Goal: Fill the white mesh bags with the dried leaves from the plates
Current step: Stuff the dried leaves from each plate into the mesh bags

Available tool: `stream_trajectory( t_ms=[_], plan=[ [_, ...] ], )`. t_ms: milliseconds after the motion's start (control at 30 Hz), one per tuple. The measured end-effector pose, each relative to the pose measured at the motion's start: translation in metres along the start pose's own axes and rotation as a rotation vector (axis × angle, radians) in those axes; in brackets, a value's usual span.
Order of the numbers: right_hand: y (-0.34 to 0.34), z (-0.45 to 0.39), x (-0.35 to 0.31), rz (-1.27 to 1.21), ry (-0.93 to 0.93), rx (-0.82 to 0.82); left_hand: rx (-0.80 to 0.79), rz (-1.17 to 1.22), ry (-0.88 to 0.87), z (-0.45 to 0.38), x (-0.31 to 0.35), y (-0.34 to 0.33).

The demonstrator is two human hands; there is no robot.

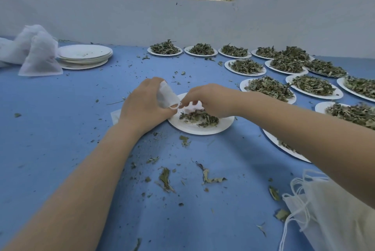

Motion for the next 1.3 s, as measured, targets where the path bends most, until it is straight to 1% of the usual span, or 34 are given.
stream_trajectory(
  t_ms=[100,200,333,467,633,733,867,1000,1167,1300],
  plan=[
    [-0.007,0.0,-0.009,0.004,0.047,-0.034,0.002,0.009,-0.006,0.001,0.0,0.001],
    [-0.002,0.008,-0.003,-0.017,0.038,-0.047,0.005,-0.006,-0.006,0.0,-0.003,0.0],
    [0.013,0.021,0.013,-0.075,-0.068,-0.032,0.003,-0.017,-0.015,0.0,-0.003,-0.001],
    [0.002,0.028,0.021,-0.069,-0.226,-0.109,-0.005,-0.013,0.01,0.001,-0.005,-0.001],
    [-0.012,0.015,0.018,0.067,-0.333,-0.012,-0.007,0.001,0.028,0.001,-0.005,0.0],
    [-0.015,0.018,0.016,0.069,-0.333,0.015,-0.005,-0.002,0.025,0.001,-0.006,0.0],
    [-0.006,0.028,0.017,0.021,-0.303,-0.016,-0.015,-0.002,0.029,0.001,-0.006,0.0],
    [-0.002,0.031,0.019,-0.014,-0.313,-0.033,-0.032,0.012,0.043,0.001,-0.004,0.001],
    [0.0,0.028,0.01,-0.068,-0.273,0.09,-0.026,0.007,0.085,0.001,-0.008,0.004],
    [0.002,0.028,0.011,-0.109,-0.292,0.135,-0.046,-0.031,0.044,-0.001,-0.004,0.004]
  ],
)
Point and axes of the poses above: each hand's wrist, its own z-axis away from the middle knuckle, its own y-axis out of the back of the hand, x = y × z, the point moved 10 cm from there along -z, towards the middle knuckle, and after that the axes turned 10 degrees about x, right-handed, at the moved point
